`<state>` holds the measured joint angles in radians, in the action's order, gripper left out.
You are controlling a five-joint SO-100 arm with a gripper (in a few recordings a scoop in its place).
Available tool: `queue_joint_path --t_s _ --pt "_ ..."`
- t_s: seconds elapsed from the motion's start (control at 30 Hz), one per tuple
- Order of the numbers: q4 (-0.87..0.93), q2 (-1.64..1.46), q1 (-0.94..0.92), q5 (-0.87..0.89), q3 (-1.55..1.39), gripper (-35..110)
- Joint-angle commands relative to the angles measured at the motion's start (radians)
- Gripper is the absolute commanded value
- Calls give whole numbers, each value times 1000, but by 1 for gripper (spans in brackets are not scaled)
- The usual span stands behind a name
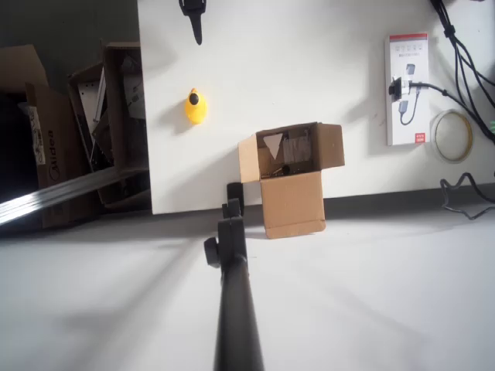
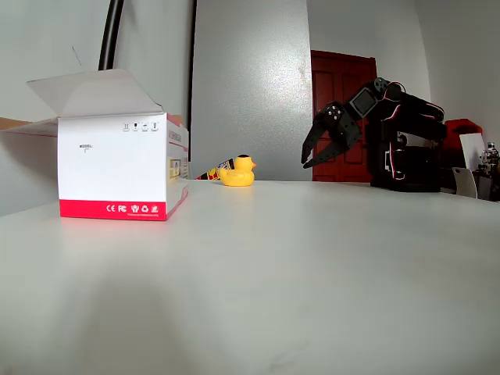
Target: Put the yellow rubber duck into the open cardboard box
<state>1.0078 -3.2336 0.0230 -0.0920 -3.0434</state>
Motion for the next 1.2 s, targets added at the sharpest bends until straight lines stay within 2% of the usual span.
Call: queue_joint_path --t_s 0.0,0.63,0.93,1.17 --pt "-12 -5 -6 3 -14 -1" --pt "-3 -20 -9 -37 -6 4" --pt "21 -9 -11 -103 149 5" --pt "29 126 -38 -175 341 5"
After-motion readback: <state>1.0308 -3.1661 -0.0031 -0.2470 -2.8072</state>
